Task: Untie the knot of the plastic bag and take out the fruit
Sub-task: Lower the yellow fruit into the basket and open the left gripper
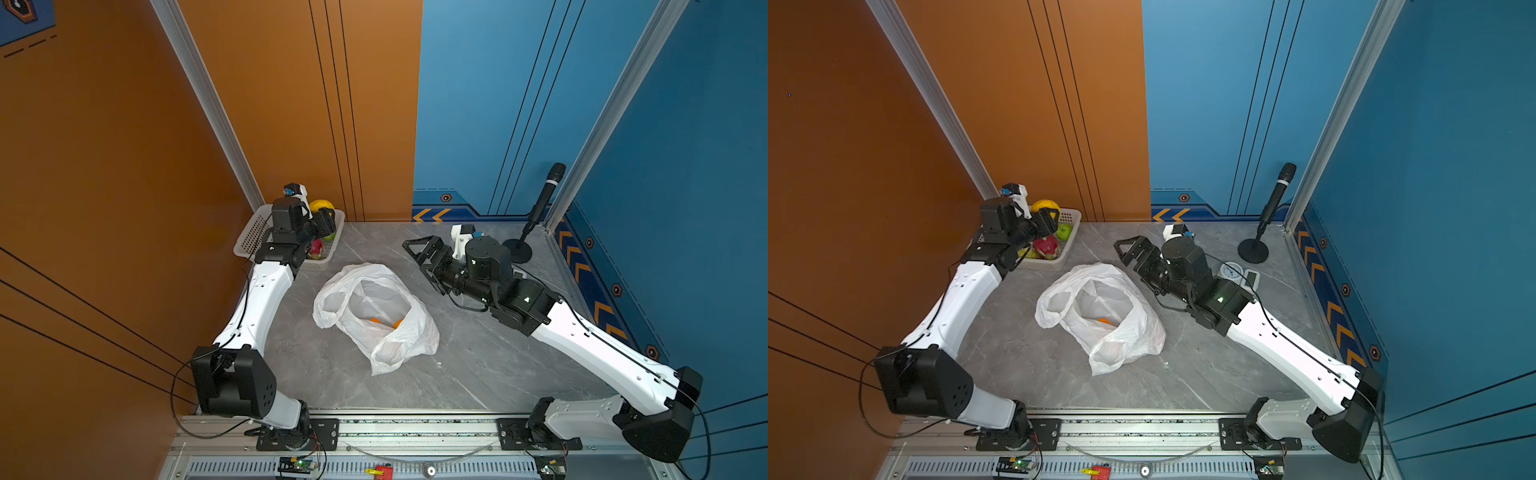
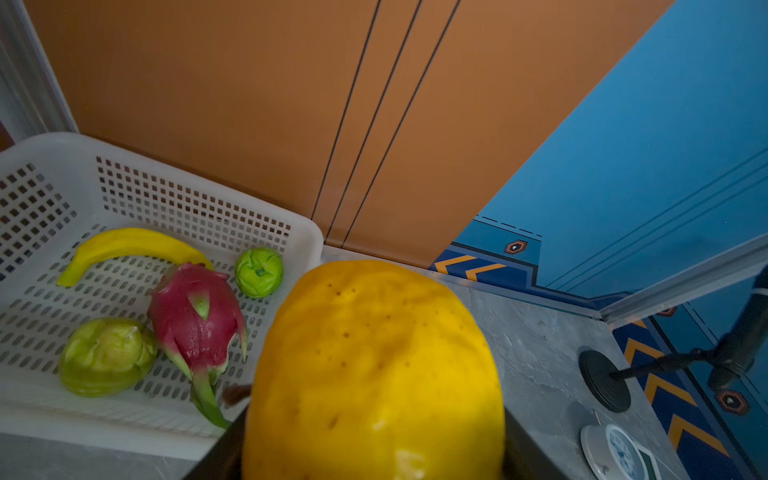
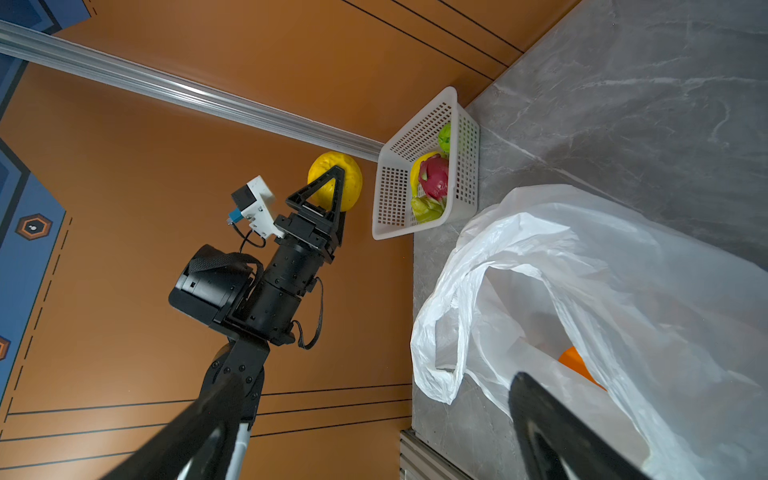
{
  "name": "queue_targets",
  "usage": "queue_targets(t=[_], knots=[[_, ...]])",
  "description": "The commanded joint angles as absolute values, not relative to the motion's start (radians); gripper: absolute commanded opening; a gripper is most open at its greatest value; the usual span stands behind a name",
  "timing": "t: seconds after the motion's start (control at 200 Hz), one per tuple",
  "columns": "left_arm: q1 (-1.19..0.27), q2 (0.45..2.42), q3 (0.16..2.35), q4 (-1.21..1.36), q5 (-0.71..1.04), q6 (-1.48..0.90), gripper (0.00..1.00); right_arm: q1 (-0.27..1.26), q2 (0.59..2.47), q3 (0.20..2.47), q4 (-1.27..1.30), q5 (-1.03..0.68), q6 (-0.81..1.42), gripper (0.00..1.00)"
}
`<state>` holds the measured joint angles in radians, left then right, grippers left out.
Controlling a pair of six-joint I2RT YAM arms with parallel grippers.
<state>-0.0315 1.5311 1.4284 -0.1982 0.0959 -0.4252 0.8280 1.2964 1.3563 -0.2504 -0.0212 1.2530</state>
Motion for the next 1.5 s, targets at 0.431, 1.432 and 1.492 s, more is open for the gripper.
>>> queue_targets(t=[0.431,1.432,1.492], knots=[[0.066,1.884,1.671,-0.390,-0.221,-0.580,0.41,0.781,1.365,1.500,-0.398,-0.053,1.222,1.00],[0.308,2.442,2.178,-0.568,-0.062,-0.610,0.41,0.759,1.853,2.044,-0.623,-0.287,1.263,1.00],[0.313,2.476,2.218,-0.587,-0.030,-0.609,0.42,0.763,1.858,2.049,-0.623,-0.278,1.269,1.00]])
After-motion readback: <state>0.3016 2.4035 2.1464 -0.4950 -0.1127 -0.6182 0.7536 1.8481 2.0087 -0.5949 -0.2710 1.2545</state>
